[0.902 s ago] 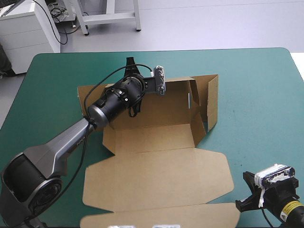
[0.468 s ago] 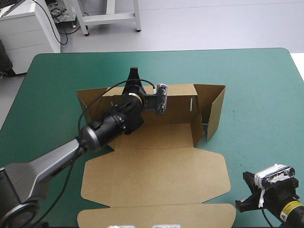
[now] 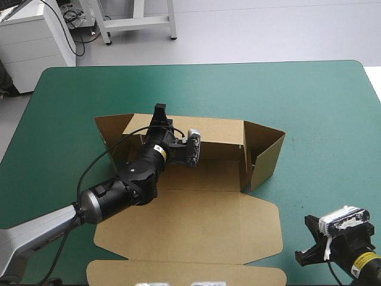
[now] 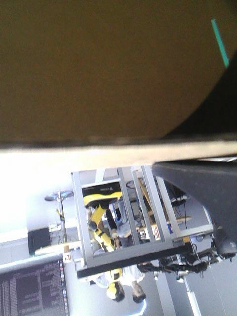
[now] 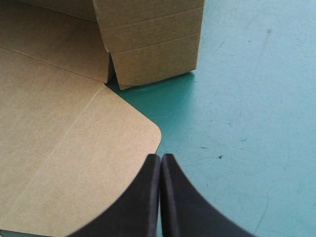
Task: Fold the box
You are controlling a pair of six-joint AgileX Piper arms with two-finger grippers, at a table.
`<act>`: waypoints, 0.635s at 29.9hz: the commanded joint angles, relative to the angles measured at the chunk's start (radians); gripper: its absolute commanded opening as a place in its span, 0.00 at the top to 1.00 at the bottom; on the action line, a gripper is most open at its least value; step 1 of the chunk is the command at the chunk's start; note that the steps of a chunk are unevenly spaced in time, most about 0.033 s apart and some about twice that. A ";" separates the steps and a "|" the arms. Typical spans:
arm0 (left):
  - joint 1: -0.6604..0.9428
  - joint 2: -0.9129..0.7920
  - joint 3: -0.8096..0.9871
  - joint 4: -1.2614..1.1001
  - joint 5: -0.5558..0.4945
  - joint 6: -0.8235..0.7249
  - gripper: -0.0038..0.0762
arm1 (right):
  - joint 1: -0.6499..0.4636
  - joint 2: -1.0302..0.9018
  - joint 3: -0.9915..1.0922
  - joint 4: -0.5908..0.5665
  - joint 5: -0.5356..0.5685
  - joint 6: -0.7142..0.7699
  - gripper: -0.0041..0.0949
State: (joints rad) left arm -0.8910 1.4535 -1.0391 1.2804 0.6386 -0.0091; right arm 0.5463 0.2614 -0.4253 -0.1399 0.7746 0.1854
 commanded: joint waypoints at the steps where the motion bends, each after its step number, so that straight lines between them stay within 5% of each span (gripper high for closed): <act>1: -0.002 -0.015 0.060 0.224 0.058 -0.264 0.96 | -0.009 0.011 -0.024 -0.037 -0.066 -0.001 0.97; 5: -0.002 -0.015 0.113 0.332 0.061 -0.373 0.96 | -0.009 0.011 -0.024 -0.038 -0.066 -0.001 0.88; 13: -0.002 -0.015 0.117 0.238 0.061 -0.252 0.96 | -0.009 0.011 -0.057 -0.040 -0.057 0.004 0.44; 19: -0.002 -0.015 0.074 0.031 0.083 -0.064 0.96 | -0.009 0.033 -0.126 -0.071 0.006 0.050 0.43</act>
State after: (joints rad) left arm -0.8991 1.4529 -0.9489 1.4546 0.6474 -0.1323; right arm 0.5463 0.2656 -0.4979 -0.1744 0.8091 0.2232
